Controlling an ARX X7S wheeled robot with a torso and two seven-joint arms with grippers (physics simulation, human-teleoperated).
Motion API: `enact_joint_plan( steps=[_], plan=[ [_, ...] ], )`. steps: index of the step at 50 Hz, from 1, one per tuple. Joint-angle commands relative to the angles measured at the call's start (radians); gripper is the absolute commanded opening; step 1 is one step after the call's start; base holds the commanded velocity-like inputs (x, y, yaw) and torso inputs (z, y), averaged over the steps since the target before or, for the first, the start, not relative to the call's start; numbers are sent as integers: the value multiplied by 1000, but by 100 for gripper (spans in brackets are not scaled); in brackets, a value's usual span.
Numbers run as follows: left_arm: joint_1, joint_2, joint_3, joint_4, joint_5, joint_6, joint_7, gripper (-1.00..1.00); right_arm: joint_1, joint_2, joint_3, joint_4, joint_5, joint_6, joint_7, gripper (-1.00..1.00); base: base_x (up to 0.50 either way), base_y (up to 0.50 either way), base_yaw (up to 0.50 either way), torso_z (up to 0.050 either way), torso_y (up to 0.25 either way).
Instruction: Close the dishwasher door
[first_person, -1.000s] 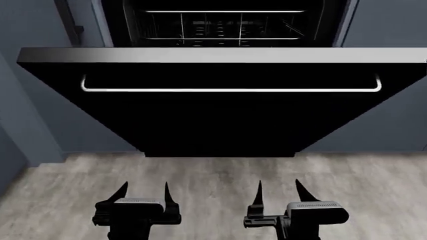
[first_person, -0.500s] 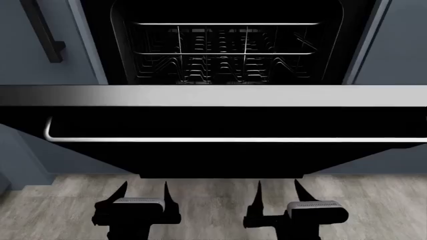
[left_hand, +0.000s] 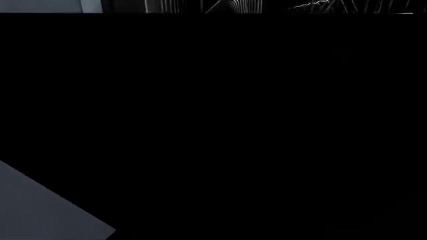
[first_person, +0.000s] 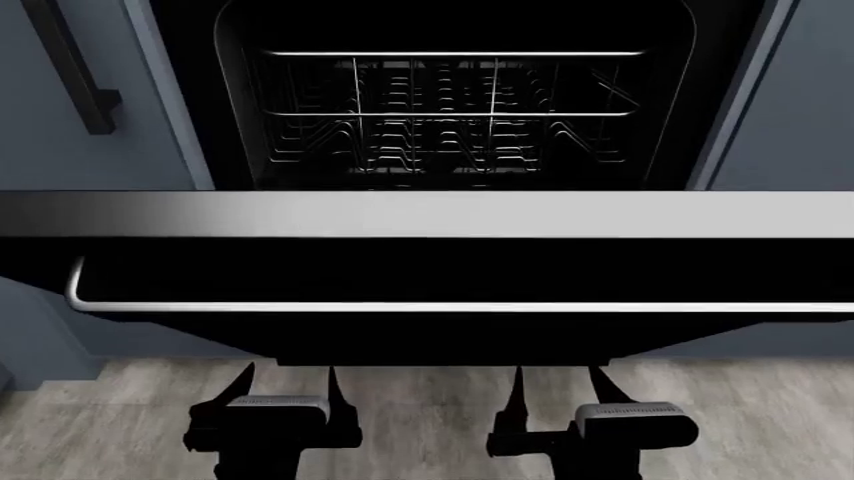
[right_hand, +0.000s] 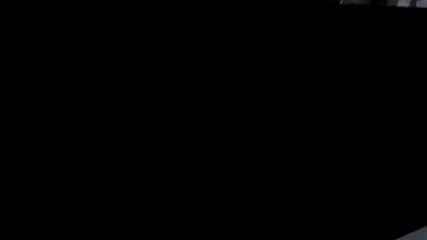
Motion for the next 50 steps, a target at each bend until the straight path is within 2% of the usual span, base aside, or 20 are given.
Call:
enact_joint_plan(
  steps=[1, 10, 15, 33, 40, 50],
  plan=[
    [-1, -1, 3, -3, -3, 6, -1, 100, 5, -5, 10, 11, 9, -7, 14, 100, 0, 0, 0, 0, 0],
    [-33, -16, 18, 21, -19, -87, 3, 100, 54, -6, 5, 11, 47, 89, 9, 100, 0, 0, 0, 0, 0],
    [-96, -21, 13, 40, -28, -149, -1, 100, 118, -8, -8, 5, 56, 161, 5, 100, 0, 0, 0, 0, 0],
    [-256, -2, 15, -11, -38, -223, 6, 100, 313, -25, 53, 85, 160, 280, -12, 100, 0, 0, 0, 0, 0],
    [-340, 14, 9, -48, -56, -268, 13, 100, 407, -39, 67, 175, 183, 305, -32, 100, 4, 0, 0, 0, 0],
    [-536, 55, -9, -198, -107, -364, 51, 100, 632, -71, 51, 330, 174, 385, -49, 100, 1, 0, 0, 0, 0]
  ],
)
